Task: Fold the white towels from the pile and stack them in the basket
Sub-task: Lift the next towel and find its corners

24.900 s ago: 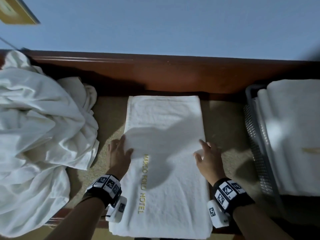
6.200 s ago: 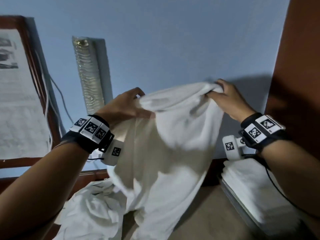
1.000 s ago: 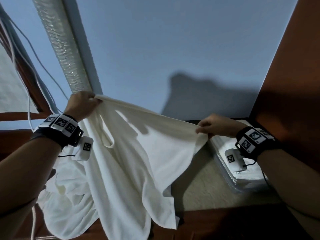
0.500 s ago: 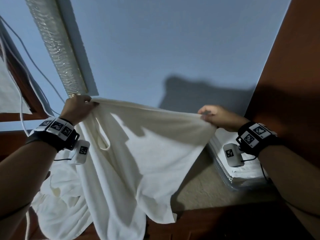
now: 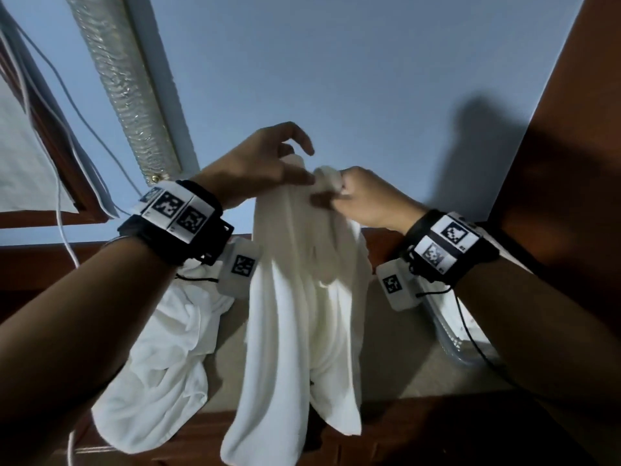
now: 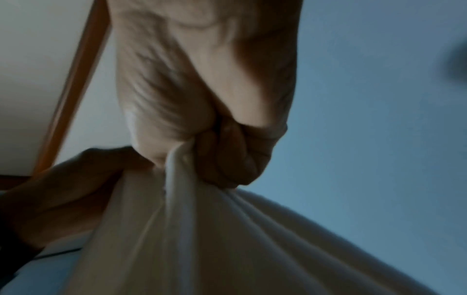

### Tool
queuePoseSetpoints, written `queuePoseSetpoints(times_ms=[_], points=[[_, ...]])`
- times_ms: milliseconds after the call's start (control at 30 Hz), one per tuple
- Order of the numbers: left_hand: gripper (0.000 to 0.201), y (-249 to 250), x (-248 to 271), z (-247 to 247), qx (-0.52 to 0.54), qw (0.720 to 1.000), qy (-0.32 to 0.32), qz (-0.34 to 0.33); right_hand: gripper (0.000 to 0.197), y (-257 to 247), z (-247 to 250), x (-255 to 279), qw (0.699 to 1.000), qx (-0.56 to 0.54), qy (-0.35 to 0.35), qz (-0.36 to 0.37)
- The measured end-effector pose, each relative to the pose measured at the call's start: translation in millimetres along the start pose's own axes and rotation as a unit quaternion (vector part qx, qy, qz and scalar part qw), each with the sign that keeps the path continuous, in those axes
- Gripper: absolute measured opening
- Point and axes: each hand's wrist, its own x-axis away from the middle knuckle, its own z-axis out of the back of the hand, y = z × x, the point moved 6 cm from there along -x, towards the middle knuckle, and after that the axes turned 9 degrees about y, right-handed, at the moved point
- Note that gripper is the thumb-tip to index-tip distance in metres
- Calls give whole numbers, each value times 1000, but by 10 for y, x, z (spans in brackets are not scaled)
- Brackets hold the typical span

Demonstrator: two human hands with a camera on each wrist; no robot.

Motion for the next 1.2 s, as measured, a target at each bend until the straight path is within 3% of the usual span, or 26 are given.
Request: queuePoseSetpoints(times_ms=[67,133,200,300,433,500,533,600,633,733,800,900,1067,1200], points=[[26,-271,81,144,-67,997,-44,14,42,305,263,12,990,-68,98,-75],[17,-656,238,258,-153,983,-96,37,38,702,663,47,955,-145,210,-150],[5,-945,365,394,-176,980,-66,64,37,925,958,59,957,-93,232,-144],[15,-1003,325,462,-91,992,50,71,42,829,845,44,985,-48,139,-87],[11,-382,148,-38,1,999,17,-39,19,108,121,140,988,-154,-16,25],[6,-116,79,-164,-4,996,5,-86,39,-203,-156,224,972,-203,-94,68],[3,-47,56,-132,-24,995,16,-93,42,-225,-194,227,968,-225,-95,64],[12,-106,52,31,-56,996,38,-64,20,-84,-82,176,966,-256,-29,8],[20,-214,89,81,-70,997,25,-33,19,1,19,151,968,-252,9,-19],[17,-702,331,-58,-169,982,-76,28,33,114,303,67,975,-200,91,-30],[13,-1124,486,-123,-221,968,-96,67,41,238,500,-32,968,-184,162,-48],[20,-1771,626,151,-238,959,-50,143,51,605,790,-109,940,-173,269,-117],[21,-2187,670,611,-316,930,27,186,46,934,845,-142,936,-95,302,-154],[21,-2006,508,931,-162,951,183,189,36,1044,829,-186,933,-34,326,-150]])
